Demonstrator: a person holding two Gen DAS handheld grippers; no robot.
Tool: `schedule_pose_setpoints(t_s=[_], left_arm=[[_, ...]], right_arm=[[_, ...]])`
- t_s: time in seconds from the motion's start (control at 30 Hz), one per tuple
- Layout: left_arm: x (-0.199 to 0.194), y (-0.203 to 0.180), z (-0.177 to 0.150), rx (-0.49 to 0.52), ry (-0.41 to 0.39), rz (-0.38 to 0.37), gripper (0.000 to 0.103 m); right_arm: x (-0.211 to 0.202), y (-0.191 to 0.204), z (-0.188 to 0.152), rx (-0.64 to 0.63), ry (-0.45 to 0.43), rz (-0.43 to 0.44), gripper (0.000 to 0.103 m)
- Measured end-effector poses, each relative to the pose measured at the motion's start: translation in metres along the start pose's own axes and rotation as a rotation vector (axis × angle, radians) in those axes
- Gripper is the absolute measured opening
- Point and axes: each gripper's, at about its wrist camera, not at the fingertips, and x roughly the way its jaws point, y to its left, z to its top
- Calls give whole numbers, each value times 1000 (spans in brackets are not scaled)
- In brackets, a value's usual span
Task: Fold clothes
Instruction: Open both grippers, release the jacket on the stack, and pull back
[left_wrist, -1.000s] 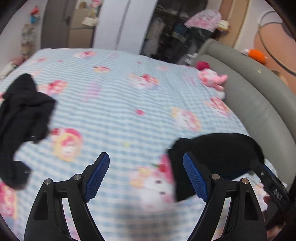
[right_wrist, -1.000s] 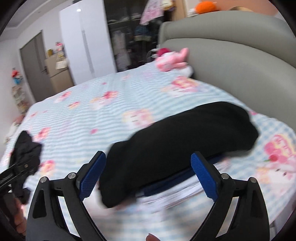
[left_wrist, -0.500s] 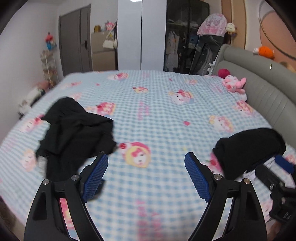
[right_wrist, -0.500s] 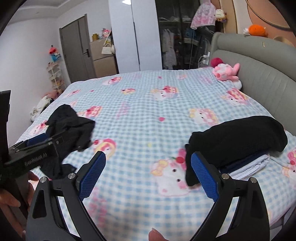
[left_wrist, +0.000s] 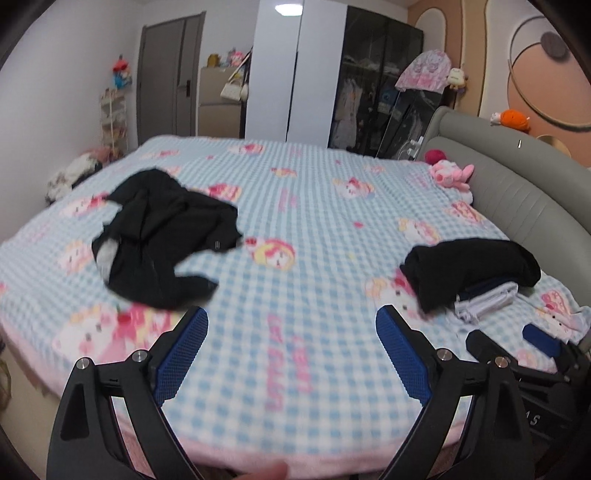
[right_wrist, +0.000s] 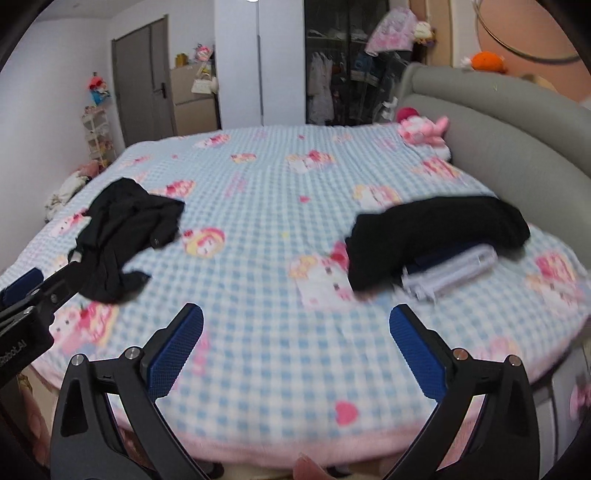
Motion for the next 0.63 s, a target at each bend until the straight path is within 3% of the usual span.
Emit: schedule_pose_setpoints(t_s=[0.2, 0.63], left_arm=[[7, -6, -23, 42, 39, -12, 94], [5, -16, -26, 79, 40, -23, 94]], right_arm=[[3, -3, -33, -23, 46, -17, 102], [3, -10, -37, 5, 58, -17, 102]])
